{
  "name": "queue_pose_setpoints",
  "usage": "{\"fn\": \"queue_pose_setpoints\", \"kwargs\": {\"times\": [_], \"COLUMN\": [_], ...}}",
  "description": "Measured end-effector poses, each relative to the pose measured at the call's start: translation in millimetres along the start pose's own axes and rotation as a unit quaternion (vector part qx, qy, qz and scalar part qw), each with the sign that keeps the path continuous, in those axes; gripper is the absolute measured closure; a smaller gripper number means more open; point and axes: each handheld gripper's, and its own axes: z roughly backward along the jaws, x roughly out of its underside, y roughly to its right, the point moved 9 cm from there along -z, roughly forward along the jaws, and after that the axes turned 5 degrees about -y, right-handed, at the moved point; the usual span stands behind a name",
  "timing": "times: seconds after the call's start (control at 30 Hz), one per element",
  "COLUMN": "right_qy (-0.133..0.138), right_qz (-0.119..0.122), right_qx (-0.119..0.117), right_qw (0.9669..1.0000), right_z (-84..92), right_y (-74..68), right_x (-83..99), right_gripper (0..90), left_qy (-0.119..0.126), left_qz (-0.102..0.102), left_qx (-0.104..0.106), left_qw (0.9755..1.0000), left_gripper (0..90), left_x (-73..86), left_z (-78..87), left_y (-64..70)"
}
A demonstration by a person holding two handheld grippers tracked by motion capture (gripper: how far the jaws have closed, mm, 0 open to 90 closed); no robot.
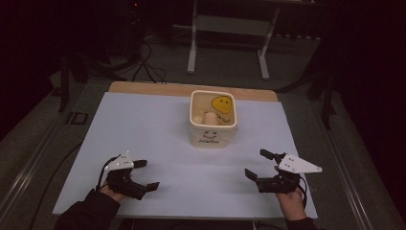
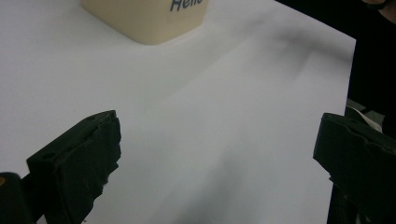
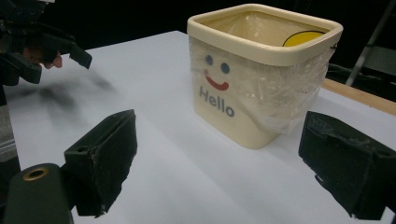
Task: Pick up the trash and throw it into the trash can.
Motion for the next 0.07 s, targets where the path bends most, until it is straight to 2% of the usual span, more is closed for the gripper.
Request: {"fn": "queue_pose_setpoints", "kwargs": {"times": [0.07], "right_qy": [0.0], "right_qz": [-0.002], "right_qx": [-0.001], "right_qw": [1.0], "right_z": [-0.1], "right_y": [0.2], "right_x": [0.2], "right_gripper": [11.3], "left_qy": [0.003], "left_qz": [0.0], "left_qx": [0.0], "left_qw": [1.0], "left_gripper": [1.5], "left_x": [-0.6], "left_z": [0.5], "left_y": [-0.1]}}
